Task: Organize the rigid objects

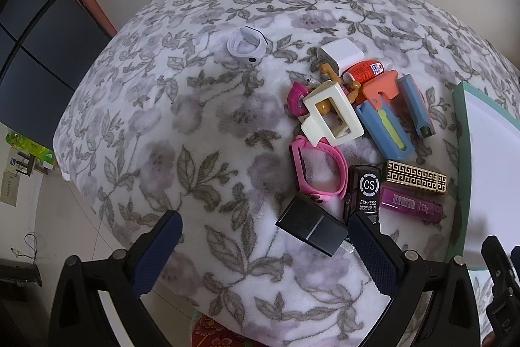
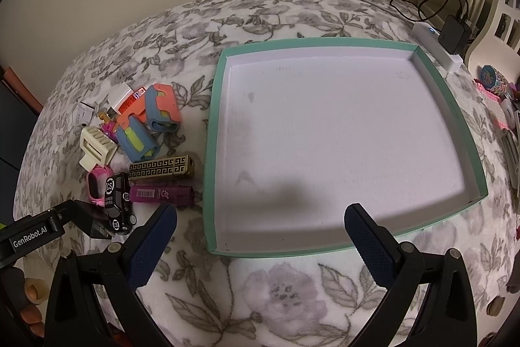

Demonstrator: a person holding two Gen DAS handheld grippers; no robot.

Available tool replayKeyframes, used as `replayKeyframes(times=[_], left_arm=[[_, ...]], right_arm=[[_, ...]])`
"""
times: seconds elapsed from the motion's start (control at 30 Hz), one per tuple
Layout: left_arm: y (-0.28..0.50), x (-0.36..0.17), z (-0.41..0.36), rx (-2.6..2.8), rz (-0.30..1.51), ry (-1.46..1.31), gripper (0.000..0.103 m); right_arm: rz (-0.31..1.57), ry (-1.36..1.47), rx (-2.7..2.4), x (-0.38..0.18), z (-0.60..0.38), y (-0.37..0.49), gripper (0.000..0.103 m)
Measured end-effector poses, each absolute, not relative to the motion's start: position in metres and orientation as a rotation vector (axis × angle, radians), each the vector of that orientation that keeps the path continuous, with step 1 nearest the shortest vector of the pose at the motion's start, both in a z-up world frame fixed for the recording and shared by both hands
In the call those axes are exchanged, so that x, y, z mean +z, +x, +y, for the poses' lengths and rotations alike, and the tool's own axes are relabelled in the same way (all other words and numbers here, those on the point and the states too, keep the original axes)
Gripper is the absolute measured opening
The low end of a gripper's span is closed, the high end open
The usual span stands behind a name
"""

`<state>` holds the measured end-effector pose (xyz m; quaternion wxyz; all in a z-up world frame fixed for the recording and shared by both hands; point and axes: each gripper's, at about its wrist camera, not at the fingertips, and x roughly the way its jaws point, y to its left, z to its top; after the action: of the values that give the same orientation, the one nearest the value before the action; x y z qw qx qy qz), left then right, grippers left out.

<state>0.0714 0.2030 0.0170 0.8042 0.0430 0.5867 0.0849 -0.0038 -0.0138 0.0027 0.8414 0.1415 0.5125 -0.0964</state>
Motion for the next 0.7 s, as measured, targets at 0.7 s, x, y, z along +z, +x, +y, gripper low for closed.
replayKeyframes(times=[0.7], left_arm=[[0.071, 0.0145, 0.2047, 0.171, 1.264, 0.092, 0.103]], right_arm=[[1.094, 0.303, -0.19, 0.0004, -0.0115, -0.0034, 0.103]])
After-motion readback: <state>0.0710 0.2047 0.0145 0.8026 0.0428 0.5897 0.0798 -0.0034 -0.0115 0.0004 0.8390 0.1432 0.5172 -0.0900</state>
